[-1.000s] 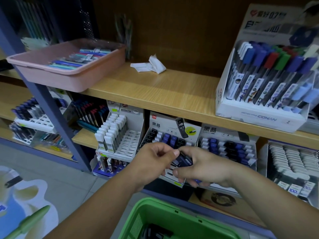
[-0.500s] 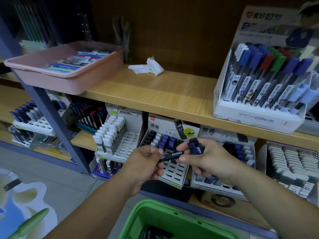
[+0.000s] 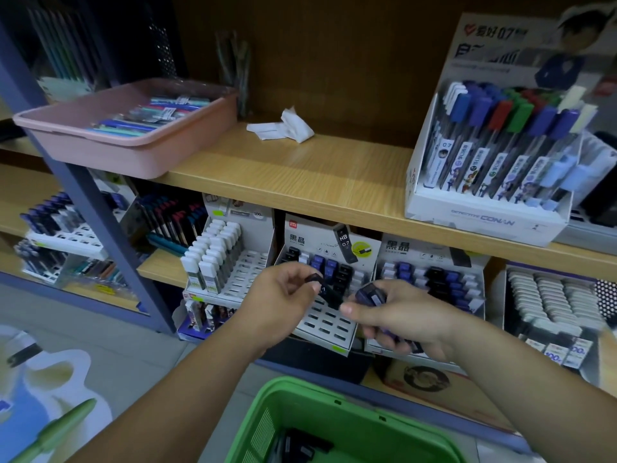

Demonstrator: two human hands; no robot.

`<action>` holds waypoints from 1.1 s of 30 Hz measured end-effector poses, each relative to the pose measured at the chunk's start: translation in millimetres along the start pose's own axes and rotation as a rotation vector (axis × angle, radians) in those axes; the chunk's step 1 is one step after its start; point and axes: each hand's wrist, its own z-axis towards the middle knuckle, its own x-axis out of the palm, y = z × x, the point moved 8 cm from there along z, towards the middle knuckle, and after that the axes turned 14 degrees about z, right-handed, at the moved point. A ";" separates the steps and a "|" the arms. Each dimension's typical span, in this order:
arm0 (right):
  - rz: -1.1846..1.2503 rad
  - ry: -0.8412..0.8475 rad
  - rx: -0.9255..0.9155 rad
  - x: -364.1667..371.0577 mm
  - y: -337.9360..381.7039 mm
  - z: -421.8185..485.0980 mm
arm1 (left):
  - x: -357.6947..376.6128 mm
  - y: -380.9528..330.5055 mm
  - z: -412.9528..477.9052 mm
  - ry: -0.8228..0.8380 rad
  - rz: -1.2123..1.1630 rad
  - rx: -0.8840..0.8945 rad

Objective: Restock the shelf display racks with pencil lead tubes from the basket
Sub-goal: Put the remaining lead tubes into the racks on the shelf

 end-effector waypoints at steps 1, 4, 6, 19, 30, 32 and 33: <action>0.048 0.035 0.053 1.3 -5.6 -2.0 | -0.8 -2.8 3.0 -0.020 0.097 0.047; 0.238 0.167 0.151 11.3 -18.6 -11.3 | 4.8 -12.3 8.4 -0.085 0.424 0.183; 0.356 0.221 0.185 16.6 -27.1 -15.9 | 15.0 -15.1 11.5 -0.082 0.565 0.253; 0.381 0.187 0.194 5.3 -48.7 -18.6 | 25.5 -10.5 28.1 -0.030 0.653 0.375; 0.351 0.095 0.064 -1.0 -43.6 -4.9 | 42.8 -7.8 21.6 0.041 0.790 0.501; 0.356 0.077 0.046 -0.6 -42.6 -0.7 | 31.8 -16.4 15.5 -0.093 0.720 0.474; 0.347 0.075 0.039 0.2 -41.4 1.0 | 26.1 -22.2 11.4 -0.124 0.607 0.398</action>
